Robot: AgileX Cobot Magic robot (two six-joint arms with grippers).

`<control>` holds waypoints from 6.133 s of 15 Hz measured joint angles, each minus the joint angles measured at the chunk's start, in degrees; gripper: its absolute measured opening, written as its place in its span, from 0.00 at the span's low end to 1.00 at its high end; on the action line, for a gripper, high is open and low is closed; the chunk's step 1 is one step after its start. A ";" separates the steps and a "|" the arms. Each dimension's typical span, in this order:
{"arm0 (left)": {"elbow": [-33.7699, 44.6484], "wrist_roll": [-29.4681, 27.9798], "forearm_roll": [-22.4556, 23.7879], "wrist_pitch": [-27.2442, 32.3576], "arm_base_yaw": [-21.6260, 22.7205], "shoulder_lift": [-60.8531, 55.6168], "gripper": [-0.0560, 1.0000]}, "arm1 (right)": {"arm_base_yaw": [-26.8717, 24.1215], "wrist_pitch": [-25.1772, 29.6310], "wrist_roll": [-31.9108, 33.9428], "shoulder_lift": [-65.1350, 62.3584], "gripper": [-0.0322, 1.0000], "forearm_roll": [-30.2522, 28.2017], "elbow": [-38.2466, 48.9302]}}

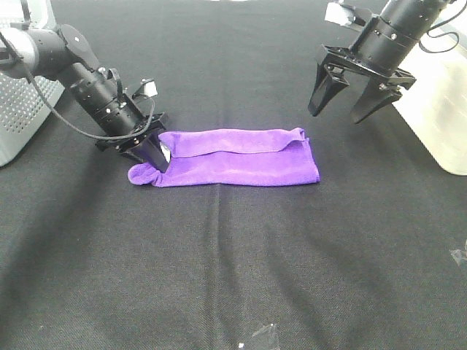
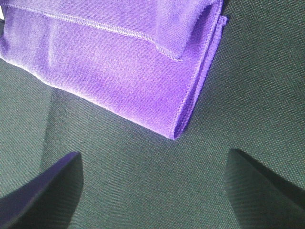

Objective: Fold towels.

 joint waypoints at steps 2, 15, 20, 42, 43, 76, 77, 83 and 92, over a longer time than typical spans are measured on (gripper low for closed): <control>0.23 0.52 1.26 -0.06 0.06 -0.92 0.10 | 0.00 0.00 1.03 0.00 0.79 0.00 0.00; -0.17 1.95 8.37 -0.06 0.17 -12.03 0.10 | 0.00 0.00 1.20 0.00 0.79 -0.46 0.00; -6.47 1.38 6.99 -0.06 -7.39 -8.19 0.10 | 0.00 0.00 2.41 -2.58 0.79 -4.01 0.00; -17.99 -2.98 6.02 -4.47 -16.21 -2.12 0.64 | 0.00 0.06 2.23 -9.22 0.79 -4.76 0.00; -20.05 -4.13 8.59 -1.89 -14.84 -2.12 0.64 | 0.00 0.06 1.38 -9.22 0.79 -3.72 0.00; -23.66 -13.06 20.11 -0.34 -1.03 -7.73 0.64 | 7.91 -15.58 -33.23 10.66 0.76 0.40 0.00; -23.66 -13.06 20.11 -0.34 -1.03 -7.73 0.64 | 7.91 -14.73 -33.23 9.40 0.76 0.74 0.00; -23.66 -13.01 20.57 -0.29 -1.03 -7.73 0.64 | 7.91 -13.18 -19.65 -3.04 0.80 -6.47 0.00; -8.71 -15.53 31.05 -0.11 6.30 -29.39 0.69 | -11.40 -0.52 3.90 -21.31 0.82 -15.93 0.00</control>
